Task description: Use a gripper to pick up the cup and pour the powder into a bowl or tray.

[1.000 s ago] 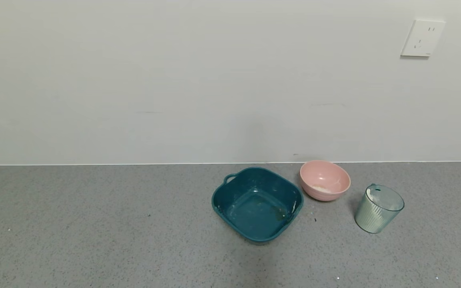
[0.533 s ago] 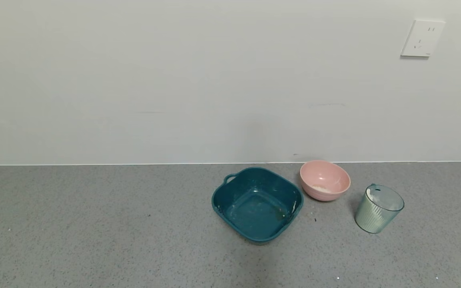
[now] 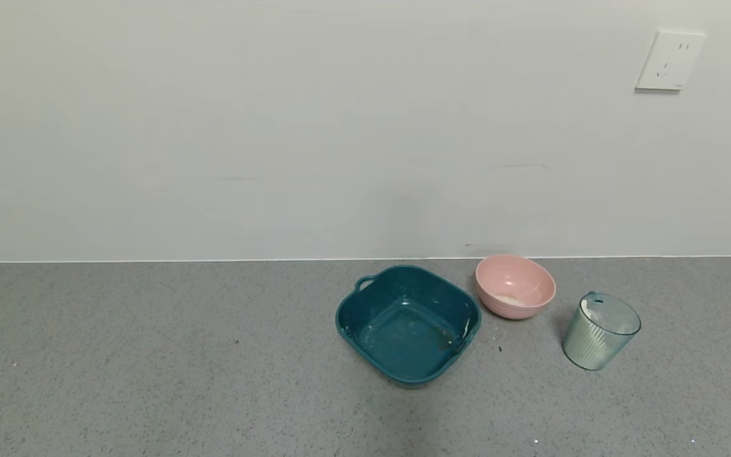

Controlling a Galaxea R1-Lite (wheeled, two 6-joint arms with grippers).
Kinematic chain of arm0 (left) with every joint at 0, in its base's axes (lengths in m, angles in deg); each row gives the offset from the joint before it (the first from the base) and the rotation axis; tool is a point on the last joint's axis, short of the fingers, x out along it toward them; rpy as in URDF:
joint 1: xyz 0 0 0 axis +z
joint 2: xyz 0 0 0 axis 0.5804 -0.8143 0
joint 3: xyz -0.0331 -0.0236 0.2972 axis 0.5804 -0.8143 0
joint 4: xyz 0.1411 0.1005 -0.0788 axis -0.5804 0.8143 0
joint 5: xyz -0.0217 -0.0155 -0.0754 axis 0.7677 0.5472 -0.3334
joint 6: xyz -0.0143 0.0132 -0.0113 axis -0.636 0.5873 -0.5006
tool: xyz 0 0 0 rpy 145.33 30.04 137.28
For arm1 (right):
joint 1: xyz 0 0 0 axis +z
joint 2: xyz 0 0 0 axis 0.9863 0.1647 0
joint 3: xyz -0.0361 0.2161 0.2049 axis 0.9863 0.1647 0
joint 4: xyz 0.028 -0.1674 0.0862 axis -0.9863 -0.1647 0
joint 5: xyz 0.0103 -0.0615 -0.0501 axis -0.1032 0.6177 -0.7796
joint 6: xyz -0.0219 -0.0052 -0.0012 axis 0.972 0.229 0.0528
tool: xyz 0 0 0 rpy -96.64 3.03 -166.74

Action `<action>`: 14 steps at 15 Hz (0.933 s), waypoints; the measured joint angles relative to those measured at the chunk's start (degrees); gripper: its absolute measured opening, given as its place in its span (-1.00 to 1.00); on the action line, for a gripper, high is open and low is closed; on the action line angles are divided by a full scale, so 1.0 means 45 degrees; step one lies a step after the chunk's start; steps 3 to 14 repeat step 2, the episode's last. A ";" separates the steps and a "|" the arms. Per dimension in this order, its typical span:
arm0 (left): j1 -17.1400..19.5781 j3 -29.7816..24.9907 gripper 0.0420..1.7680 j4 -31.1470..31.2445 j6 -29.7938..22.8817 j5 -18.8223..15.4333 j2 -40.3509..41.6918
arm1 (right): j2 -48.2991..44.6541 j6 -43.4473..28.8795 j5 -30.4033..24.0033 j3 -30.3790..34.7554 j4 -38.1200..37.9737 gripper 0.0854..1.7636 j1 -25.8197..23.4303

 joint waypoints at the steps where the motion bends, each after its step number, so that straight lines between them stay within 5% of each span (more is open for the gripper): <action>1: 0.0000 0.0000 0.94 -0.0005 0.0000 0.0000 0.0000 | 0.0000 0.0000 0.0000 0.0000 -0.0005 0.92 0.0000; 14: 0.0000 0.0000 0.94 0.0000 0.0000 0.0005 0.0000 | 0.0000 -0.0005 0.0000 0.0000 0.0000 0.92 0.0005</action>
